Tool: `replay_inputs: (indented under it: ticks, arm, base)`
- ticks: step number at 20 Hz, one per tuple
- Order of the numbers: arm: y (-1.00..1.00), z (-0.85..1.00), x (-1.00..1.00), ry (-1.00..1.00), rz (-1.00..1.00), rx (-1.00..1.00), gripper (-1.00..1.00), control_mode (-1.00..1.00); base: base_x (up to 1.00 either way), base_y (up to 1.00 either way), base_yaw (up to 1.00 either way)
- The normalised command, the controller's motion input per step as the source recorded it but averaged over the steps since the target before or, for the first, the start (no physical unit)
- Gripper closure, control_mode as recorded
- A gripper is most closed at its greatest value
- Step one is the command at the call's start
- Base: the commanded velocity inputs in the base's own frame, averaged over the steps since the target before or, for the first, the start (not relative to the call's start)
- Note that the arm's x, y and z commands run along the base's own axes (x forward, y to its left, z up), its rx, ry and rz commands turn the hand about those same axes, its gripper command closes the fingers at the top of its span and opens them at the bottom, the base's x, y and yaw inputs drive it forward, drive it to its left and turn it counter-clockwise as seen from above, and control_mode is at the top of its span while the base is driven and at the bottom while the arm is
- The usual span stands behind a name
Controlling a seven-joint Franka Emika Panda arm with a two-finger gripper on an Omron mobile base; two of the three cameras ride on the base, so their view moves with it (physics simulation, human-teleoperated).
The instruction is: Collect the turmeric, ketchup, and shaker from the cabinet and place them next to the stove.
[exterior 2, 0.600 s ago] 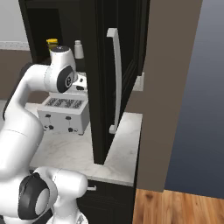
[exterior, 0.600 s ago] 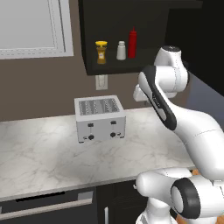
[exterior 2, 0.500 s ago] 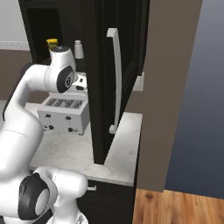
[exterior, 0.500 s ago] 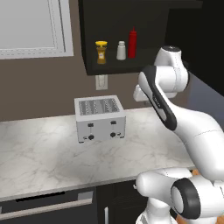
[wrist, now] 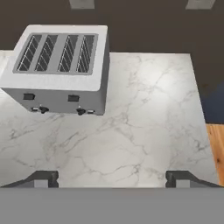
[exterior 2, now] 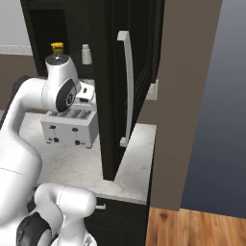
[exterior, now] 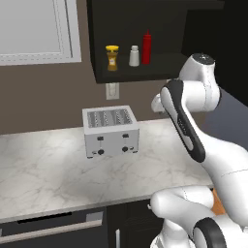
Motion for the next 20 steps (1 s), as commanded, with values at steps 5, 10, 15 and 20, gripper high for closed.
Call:
replay_inputs:
  ticks: [5, 10, 15, 20]
  arm:
    - [0.03, 0.43, -0.03, -0.26, 0.00, 0.15, -1.00, -1.00]
    - [0.14, 0.61, 0.15, -0.15, 0.00, 0.18, -1.00, -1.00]
    - [0.10, 0.65, 0.19, -0.08, 0.00, 0.12, -1.00, -1.00]
    - [0.05, 0.46, 0.08, -0.11, 0.00, 0.03, -1.00, -1.00]
  base:
    - [0.00, 0.00, 0.00]
    - [0.00, 0.00, 0.00]
    - [0.00, 0.00, 0.00]
    - [0.00, 0.00, 0.00]
